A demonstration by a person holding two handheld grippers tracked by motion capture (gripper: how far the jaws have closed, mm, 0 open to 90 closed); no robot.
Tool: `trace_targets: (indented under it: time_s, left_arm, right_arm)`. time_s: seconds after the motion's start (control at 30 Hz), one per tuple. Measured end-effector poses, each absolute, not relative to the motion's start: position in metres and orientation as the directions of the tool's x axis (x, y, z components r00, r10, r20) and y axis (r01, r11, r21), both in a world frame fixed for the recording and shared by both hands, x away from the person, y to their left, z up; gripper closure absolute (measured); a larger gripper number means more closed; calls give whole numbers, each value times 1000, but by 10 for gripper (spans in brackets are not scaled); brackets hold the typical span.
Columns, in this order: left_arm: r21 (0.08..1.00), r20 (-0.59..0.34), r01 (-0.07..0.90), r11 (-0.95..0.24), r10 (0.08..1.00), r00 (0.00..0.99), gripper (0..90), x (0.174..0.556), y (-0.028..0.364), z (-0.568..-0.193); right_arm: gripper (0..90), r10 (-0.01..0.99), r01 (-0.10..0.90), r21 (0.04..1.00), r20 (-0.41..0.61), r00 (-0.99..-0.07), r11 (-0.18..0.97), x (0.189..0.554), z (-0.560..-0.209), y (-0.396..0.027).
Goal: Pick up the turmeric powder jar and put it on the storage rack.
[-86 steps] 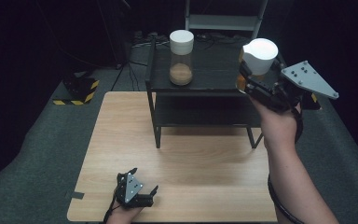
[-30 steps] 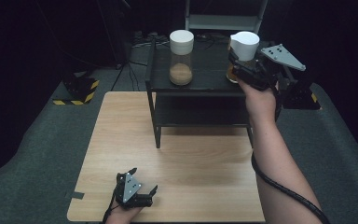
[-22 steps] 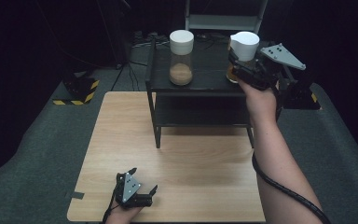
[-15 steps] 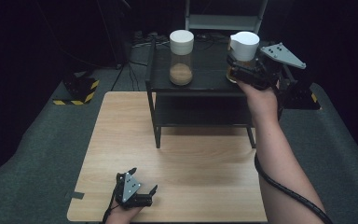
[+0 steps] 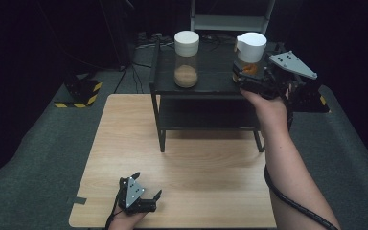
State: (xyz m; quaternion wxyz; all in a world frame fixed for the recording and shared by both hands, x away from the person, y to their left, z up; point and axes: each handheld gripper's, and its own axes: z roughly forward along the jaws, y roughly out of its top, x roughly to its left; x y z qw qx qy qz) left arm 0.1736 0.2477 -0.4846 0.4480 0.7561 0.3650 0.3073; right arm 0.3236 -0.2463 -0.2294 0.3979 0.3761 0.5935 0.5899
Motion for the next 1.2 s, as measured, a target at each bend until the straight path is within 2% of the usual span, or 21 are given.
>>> trace_targets:
  time_s: [0.63,1.2]
  left_arm:
    - [899,148,274,-342,825,545,7,173,246,-484]
    - [899,153,270,-344,826,543,7,173,245,-485]
  right_arm:
    - [0,902,-51,998,-59,-427,41,275,-233,-255]
    - [0,896,-90,993,-108,-430,76,229,-250,-260]
